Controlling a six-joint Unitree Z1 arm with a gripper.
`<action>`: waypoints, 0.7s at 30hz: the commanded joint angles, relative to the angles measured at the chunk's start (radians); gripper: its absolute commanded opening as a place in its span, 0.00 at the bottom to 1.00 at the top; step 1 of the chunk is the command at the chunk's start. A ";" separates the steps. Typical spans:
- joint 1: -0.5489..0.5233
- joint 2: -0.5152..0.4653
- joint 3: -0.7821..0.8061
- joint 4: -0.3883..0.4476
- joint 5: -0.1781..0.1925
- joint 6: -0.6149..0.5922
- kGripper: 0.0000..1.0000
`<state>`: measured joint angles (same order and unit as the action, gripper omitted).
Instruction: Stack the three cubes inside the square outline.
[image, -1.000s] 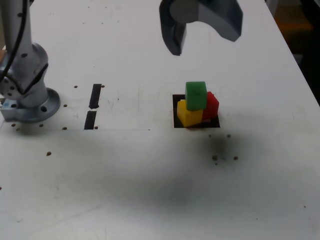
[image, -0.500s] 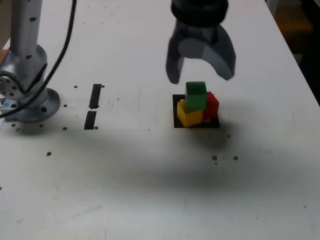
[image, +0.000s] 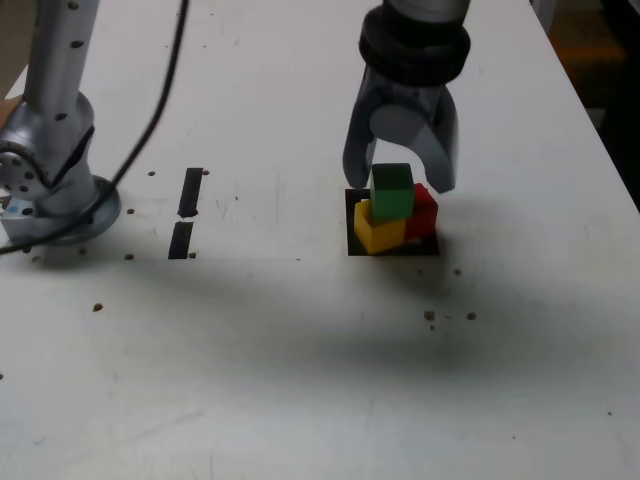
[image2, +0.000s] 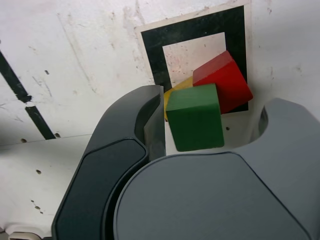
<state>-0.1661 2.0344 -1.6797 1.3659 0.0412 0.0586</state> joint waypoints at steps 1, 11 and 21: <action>0.002 0.009 0.007 -0.011 -0.007 -0.002 0.60; 0.002 0.001 0.021 -0.024 0.029 -0.038 0.37; 0.009 -0.022 0.018 0.036 0.050 -0.027 0.27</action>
<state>-0.1595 2.0384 -1.6587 1.3941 0.0738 0.0328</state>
